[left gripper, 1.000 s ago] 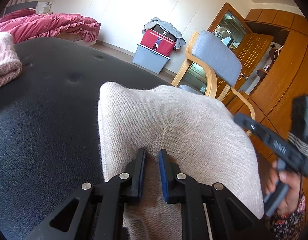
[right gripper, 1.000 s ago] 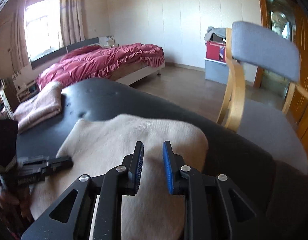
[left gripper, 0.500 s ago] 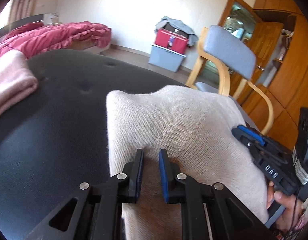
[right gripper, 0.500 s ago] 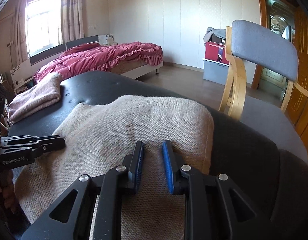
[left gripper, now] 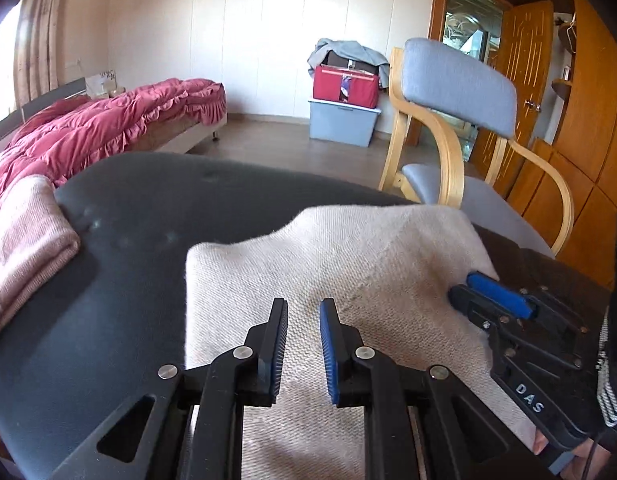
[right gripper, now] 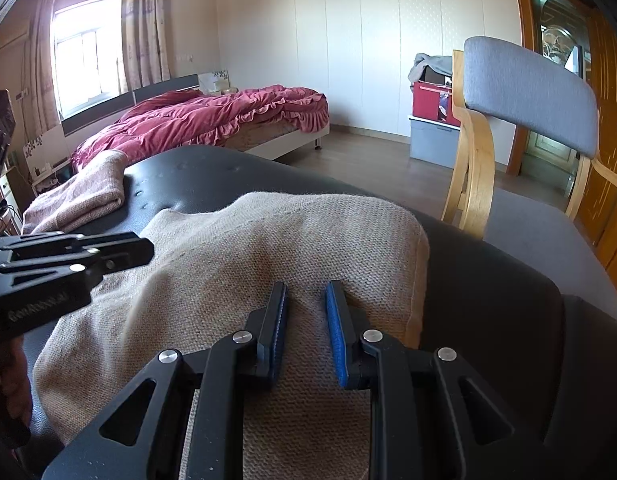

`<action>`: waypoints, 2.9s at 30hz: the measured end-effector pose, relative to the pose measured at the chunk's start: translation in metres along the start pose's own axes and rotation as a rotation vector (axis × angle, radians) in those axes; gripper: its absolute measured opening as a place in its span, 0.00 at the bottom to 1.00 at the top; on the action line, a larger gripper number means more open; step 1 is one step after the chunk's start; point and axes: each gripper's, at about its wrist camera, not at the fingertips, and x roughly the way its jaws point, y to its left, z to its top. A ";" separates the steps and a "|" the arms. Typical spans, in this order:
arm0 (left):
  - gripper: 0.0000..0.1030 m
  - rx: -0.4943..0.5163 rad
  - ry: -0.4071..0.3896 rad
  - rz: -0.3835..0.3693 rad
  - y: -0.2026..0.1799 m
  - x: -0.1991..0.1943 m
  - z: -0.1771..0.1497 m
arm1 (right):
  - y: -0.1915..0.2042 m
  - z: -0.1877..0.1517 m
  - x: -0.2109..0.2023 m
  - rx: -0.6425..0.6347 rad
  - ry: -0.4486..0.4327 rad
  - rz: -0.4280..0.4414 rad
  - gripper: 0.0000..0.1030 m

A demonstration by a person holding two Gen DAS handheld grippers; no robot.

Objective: Fold clothes

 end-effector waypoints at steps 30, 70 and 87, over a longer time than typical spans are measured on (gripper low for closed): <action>0.21 -0.069 0.020 -0.019 0.046 0.016 -0.031 | 0.034 -0.026 -0.021 -0.111 0.073 0.067 0.22; 0.22 -0.033 0.003 -0.249 0.034 0.014 -0.040 | 0.022 0.025 0.040 -0.092 0.093 -0.079 0.22; 0.22 0.110 0.011 -0.137 0.024 -0.014 -0.049 | 0.022 -0.021 -0.056 -0.067 0.051 0.115 0.22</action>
